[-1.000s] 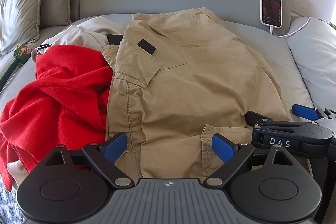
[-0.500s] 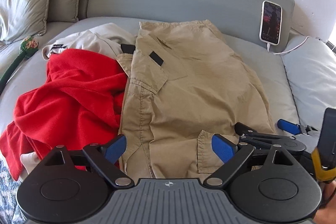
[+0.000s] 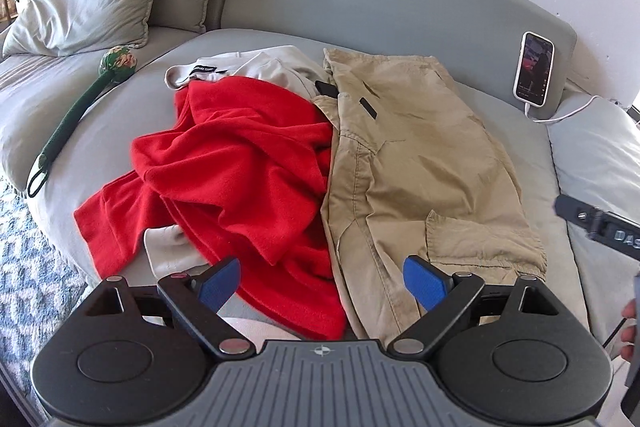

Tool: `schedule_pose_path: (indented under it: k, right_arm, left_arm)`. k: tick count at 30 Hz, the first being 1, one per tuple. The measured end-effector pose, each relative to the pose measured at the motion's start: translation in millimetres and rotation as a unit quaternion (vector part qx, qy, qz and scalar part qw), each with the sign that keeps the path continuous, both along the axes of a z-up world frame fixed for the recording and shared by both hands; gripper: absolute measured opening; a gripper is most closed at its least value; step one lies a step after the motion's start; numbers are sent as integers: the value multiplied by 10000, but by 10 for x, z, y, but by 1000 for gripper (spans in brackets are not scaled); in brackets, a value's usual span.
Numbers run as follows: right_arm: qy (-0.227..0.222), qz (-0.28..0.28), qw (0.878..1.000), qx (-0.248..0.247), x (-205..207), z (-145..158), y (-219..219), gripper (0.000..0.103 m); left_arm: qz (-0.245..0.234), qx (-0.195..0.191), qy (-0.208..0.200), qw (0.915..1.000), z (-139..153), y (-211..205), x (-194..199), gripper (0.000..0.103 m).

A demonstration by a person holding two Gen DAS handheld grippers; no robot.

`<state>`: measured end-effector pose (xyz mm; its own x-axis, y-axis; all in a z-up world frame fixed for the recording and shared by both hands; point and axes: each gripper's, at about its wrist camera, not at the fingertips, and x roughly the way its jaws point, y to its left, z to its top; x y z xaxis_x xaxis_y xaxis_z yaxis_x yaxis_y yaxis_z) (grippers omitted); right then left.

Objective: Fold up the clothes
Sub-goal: 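Grasp the elastic cuffs with the left tool while the right tool grasps them too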

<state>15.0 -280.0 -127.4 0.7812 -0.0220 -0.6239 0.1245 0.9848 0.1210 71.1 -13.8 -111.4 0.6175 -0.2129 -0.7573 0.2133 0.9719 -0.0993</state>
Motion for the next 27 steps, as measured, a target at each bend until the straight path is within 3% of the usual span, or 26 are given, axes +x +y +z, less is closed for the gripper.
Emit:
schedule_pose_path:
  k: [4,7,9,14,17,21,25,27]
  right_arm:
    - [-427,-111,9989,146,-513,357,21,103]
    - [-227,-603,9944,834,-683,328,-101,103]
    - [297,-677,9884,1330,-694,247,-176,100]
    - [1104,-574,9547,2704,-781,32,-280,100]
    - [1188,-446,9342,3334,-786,-118,-320,100]
    - [1344,-574,9165,3724,-768,-324,-337,98]
    - [1425,-542,9088,3883,-703,-530,-373,88]
    - [1418,-519,9050,3977,-668,-610,-394,83]
  left_arm:
    - [-48,-43,21,10000,-5,12,-52,91]
    - [41,-96,341,9994,-85,-14,-67,90]
    - [45,-228,643,9977,-144,2,-91,90]
    - [168,-559,1085,9924,-310,30,-70,83]
    - [205,-755,1184,9899,-426,-57,18,83]
    - [-36,-1043,1276,9863,-572,-236,107,83]
    - [-271,-875,1285,9875,-684,-376,142,83]
    - [-320,-861,1299,9873,-658,-359,138,76]
